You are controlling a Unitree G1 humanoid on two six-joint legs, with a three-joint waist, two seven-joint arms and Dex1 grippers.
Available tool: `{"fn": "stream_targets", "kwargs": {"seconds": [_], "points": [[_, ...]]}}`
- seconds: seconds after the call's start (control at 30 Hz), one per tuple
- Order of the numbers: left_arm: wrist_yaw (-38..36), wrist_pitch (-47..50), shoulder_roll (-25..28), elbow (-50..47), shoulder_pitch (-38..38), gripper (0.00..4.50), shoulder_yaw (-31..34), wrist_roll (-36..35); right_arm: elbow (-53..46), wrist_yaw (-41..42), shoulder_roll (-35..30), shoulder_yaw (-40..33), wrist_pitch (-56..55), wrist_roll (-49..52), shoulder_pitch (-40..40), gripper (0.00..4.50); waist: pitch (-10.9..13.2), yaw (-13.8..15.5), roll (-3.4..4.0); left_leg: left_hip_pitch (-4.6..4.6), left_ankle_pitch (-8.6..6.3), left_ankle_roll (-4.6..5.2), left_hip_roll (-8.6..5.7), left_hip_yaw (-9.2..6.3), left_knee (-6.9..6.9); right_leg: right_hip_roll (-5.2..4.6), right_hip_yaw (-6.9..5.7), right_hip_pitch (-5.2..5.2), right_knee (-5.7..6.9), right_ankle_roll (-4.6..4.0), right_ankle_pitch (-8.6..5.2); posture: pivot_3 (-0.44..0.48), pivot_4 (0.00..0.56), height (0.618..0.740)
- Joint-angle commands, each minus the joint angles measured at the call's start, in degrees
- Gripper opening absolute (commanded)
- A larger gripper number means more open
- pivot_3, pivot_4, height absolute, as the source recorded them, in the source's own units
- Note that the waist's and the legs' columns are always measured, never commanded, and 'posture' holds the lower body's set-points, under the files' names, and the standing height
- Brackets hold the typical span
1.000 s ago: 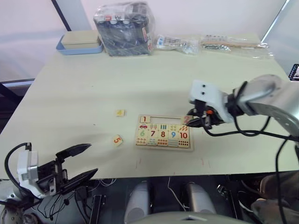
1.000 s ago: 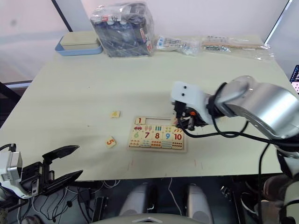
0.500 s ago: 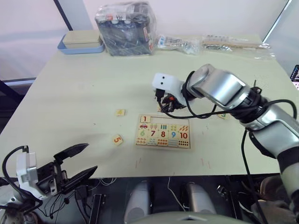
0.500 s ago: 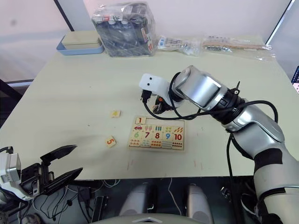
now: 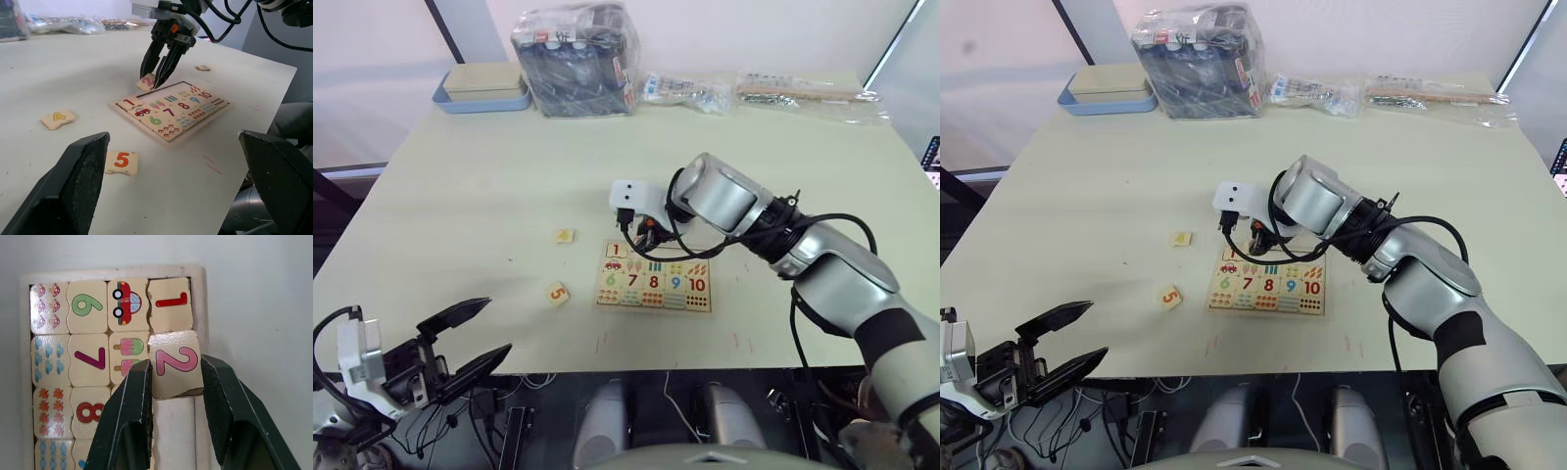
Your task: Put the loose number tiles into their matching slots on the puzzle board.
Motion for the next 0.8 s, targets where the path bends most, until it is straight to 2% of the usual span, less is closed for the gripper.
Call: {"fn": "stream_targets", "kwargs": {"seconds": [0.03, 0.43, 0.8], "points": [[0.3, -0.6, -0.2, -0.9, 0.5, 4.5, 1.8, -1.1, 1.2, 1.1, 1.0, -1.1, -1.6, -2.3, -1.6, 0.88, 0.0, 0.0, 0.0, 0.0, 0.0, 0.0, 0.0, 0.01, 0.0, 0.0, 0.0, 0.0, 0.0, 0.0, 0.0, 0.0, 0.15, 0.74], [0.6, -1.1, -0.6, -1.2, 1.6, 4.5, 2.0, -1.2, 5.9, 2.4, 4.0, -2.2, -3.5, -6.5, -0.6, 0.88, 0.0, 0.1, 0.01, -0.01, 0.02, -0.06, 0.0, -0.08, -0.05, 0.0, -0.08, 0.0, 0.0, -0.03, -0.02, 0.0, 0.15, 0.74], [0.4, -1.5, -1.0, -1.0, 2.2, 4.5, 1.9, -1.1, 6.2, 3.6, 4.8, -3.0, -3.7, -8.8, 0.3, 0.88, 0.0, 0.1, 0.02, -0.02, 0.03, -0.1, 0.0, -0.18, -0.11, 0.0, -0.17, 0.01, 0.0, -0.05, -0.04, 0.0, 0.15, 0.74]]}}
